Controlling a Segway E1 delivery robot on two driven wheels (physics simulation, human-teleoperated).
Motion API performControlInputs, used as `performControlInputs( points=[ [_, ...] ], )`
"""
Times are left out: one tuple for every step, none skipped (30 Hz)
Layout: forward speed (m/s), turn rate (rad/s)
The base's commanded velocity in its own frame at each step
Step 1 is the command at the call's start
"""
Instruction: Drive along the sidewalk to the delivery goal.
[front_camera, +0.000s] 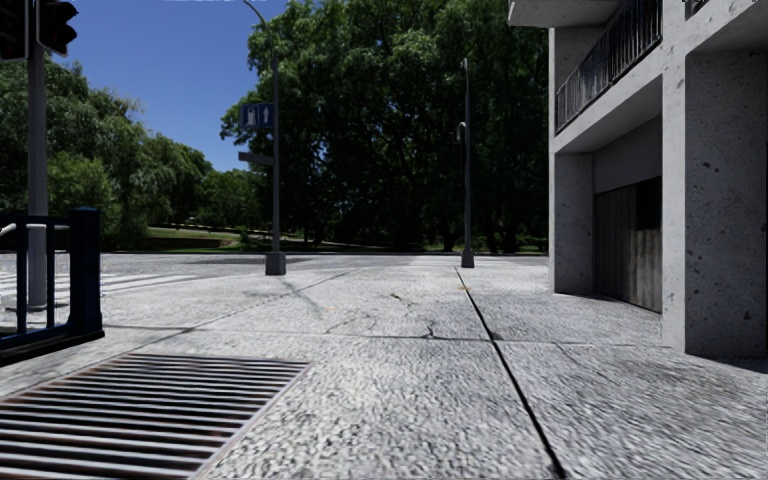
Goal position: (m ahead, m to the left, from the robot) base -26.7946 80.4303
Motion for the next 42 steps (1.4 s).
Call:
performControlInputs(
  points=[
    [1.99,0.37],
    [1.99,0.37],
    [1.99,0.37],
    [1.99,0.37],
    [1.99,0.37],
    [1.99,0.37],
    [1.99,0.37],
    [1.99,0.37],
    [1.99,0.37],
    [1.99,0.37],
    [1.99,0.37],
    [1.99,0.37],
    [1.99,0.37],
    [1.99,0.37],
    [1.99,0.37],
    [1.99,0.37],
    [1.99,0.37],
    [1.99,0.37],
    [1.99,0.37],
    [1.99,0.37],
    [1.99,0.37],
    [1.99,0.37],
    [1.99,0.37],
    [1.99,0.37],
    [1.99,0.37],
    [1.99,0.37],
    [1.99,0.37],
    [1.99,0.37],
    [1.99,0.37],
    [1.99,0.37],
    [1.99,0.37],
    [1.99,0.38],
    [1.99,0.38],
    [1.99,0.38],
    [1.99,0.40],
    [1.99,0.43],
    [1.99,0.45],
    [1.99,0.45],
    [1.99,0.46],
    [1.99,0.47],
    [1.99,0.47],
    [1.99,0.47]
  ],
)
